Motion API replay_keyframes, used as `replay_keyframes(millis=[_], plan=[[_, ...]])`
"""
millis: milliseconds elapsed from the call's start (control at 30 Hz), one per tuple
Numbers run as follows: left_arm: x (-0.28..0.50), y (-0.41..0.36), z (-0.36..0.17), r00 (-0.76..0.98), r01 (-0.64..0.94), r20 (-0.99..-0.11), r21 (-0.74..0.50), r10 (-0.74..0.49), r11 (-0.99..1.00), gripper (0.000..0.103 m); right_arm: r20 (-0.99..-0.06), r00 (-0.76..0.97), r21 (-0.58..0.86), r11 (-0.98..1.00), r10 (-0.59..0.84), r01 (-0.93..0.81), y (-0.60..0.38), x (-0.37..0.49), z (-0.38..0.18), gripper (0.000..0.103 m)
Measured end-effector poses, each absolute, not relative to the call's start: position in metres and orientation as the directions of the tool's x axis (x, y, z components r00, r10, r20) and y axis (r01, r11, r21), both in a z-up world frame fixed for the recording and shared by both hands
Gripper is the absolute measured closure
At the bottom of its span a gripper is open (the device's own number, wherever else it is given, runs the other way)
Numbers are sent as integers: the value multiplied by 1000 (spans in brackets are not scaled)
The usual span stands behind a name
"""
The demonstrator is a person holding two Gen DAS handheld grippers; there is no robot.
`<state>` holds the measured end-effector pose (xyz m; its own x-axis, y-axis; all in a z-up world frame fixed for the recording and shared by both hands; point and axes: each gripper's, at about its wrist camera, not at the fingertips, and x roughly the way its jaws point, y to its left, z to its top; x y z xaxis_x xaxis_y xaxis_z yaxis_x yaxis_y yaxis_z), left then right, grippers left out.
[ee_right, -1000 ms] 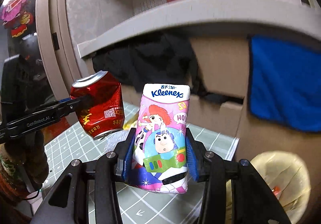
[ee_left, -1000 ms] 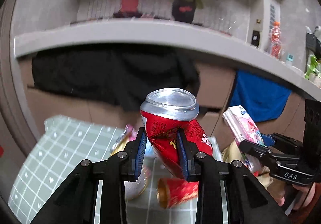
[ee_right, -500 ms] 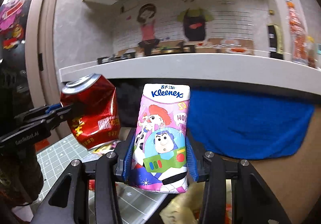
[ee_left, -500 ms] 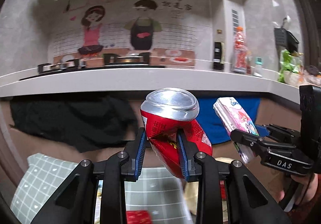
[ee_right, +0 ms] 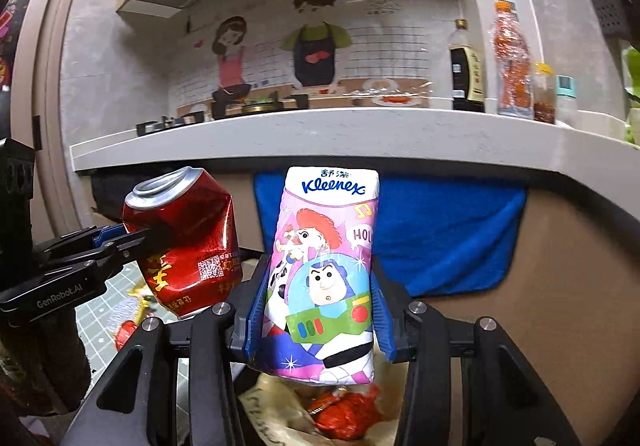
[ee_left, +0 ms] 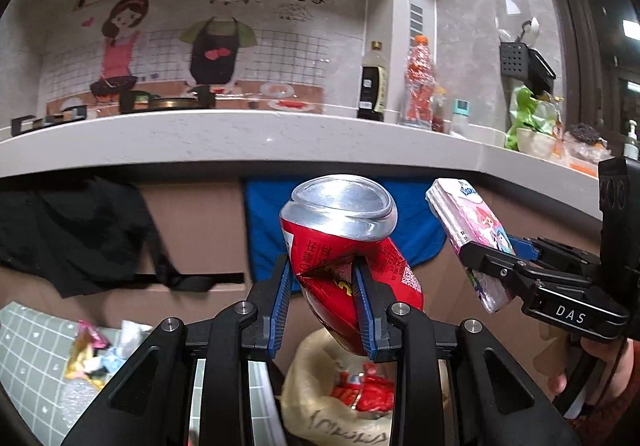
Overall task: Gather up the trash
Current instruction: 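Carry the red can and Kleenex pack over the yellow bin with both grippers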
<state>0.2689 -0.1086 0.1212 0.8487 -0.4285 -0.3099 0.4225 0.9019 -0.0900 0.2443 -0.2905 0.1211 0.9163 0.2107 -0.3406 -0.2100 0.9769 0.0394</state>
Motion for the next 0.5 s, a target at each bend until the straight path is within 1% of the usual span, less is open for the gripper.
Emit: replay_keyframes(millis=[500], plan=[[286, -138, 93, 811, 447, -380, -89, -445, 890, 72, -376, 907, 90, 982, 190, -168, -323, 253, 93, 62]])
